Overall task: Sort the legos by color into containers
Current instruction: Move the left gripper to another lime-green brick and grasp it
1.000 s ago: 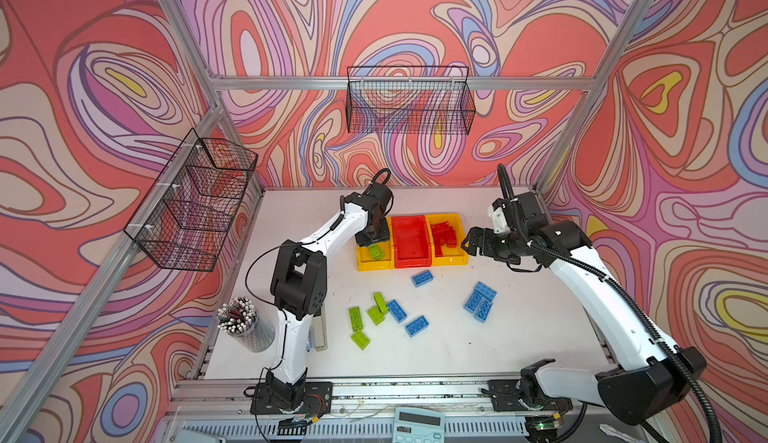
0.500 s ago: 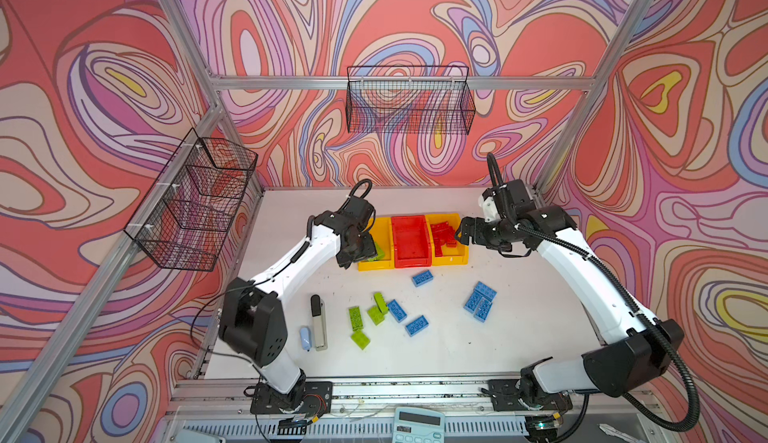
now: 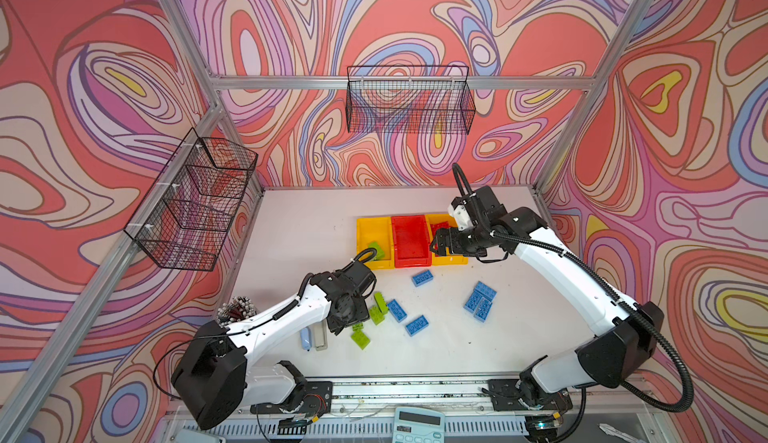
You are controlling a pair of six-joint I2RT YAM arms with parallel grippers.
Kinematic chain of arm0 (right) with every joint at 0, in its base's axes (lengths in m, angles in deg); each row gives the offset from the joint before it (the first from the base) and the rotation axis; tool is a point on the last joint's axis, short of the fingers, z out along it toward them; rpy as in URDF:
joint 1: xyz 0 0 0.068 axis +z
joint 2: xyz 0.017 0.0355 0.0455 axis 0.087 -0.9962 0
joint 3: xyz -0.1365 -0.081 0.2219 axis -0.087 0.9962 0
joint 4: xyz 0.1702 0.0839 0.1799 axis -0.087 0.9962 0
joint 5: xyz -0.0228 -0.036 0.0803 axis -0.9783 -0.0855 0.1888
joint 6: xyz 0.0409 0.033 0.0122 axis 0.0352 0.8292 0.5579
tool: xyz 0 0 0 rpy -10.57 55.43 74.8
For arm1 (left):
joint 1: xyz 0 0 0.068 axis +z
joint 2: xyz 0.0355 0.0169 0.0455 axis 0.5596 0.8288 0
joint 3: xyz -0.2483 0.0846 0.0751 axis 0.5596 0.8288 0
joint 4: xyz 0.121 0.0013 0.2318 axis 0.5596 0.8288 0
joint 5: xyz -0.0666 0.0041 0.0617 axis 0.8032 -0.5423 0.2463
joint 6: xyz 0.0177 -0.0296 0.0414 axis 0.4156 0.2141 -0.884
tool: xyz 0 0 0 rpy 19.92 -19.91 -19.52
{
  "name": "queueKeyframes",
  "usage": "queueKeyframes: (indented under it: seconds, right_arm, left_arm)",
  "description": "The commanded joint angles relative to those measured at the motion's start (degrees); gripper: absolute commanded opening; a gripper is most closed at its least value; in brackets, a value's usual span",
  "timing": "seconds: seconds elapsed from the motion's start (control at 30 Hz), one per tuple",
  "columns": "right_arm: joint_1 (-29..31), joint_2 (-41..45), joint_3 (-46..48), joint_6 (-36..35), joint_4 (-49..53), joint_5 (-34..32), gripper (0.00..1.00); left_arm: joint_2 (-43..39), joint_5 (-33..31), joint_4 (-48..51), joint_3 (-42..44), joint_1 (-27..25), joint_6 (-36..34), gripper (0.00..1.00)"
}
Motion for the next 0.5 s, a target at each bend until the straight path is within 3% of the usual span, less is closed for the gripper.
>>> queueKeyframes:
  seconds: [0.0,0.2,0.47]
  right_arm:
    - [1.80,1.65,1.51,2.83,-0.35,-2.19,0.98]
    - [2.08,5.61,2.64,4.92,1.58,-4.87,0.98]
    - [2.12,9.32,4.18,6.83,3.24,-6.95,0.98]
  left_arm:
    - [1.24,0.58,-4.93,1.79,-0.11,3.14,0.65]
    - [7.21,0.91,-9.26,1.96,-0.05,0.73,0.63]
    - [14.07,-0.70,-9.41,0.16,-0.11,-1.65,0.42]
